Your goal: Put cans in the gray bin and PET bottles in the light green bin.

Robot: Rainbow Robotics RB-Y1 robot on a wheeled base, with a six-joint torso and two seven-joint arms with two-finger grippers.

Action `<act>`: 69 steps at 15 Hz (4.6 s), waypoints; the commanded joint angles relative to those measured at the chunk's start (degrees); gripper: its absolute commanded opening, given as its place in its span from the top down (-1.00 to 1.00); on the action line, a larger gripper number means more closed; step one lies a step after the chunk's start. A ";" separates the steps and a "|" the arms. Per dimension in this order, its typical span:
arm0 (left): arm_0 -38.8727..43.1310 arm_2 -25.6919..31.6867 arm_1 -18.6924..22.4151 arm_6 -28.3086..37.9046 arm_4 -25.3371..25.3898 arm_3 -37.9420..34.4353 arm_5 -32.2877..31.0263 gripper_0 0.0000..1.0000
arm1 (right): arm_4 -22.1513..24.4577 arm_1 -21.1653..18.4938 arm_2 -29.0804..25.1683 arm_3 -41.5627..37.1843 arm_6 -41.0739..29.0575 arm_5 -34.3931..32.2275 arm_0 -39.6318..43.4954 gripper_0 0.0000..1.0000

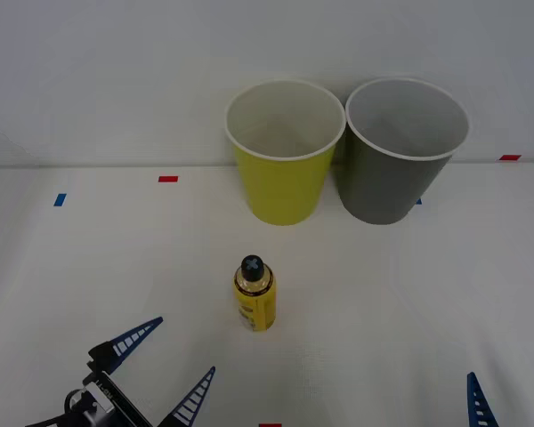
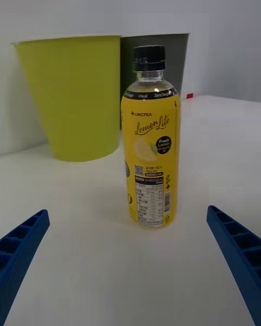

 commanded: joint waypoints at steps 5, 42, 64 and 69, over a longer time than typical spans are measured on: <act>-9.31 -4.28 0.30 3.92 -2.69 1.07 3.62 -1.00 | -0.01 0.00 0.00 -0.01 0.00 0.00 0.00 -1.00; -25.05 -5.77 -11.39 4.80 -0.58 3.44 18.56 0.96 | -0.01 0.00 0.00 -0.01 0.00 0.00 0.00 -1.00; -13.97 36.50 -16.05 2.87 12.43 -46.48 84.92 1.00 | -0.01 0.00 0.00 -0.01 0.00 0.00 0.00 -1.00; -21.79 54.08 -23.34 -3.72 27.11 -47.94 106.45 1.00 | -0.01 0.00 0.00 -0.01 0.00 0.00 0.00 -1.00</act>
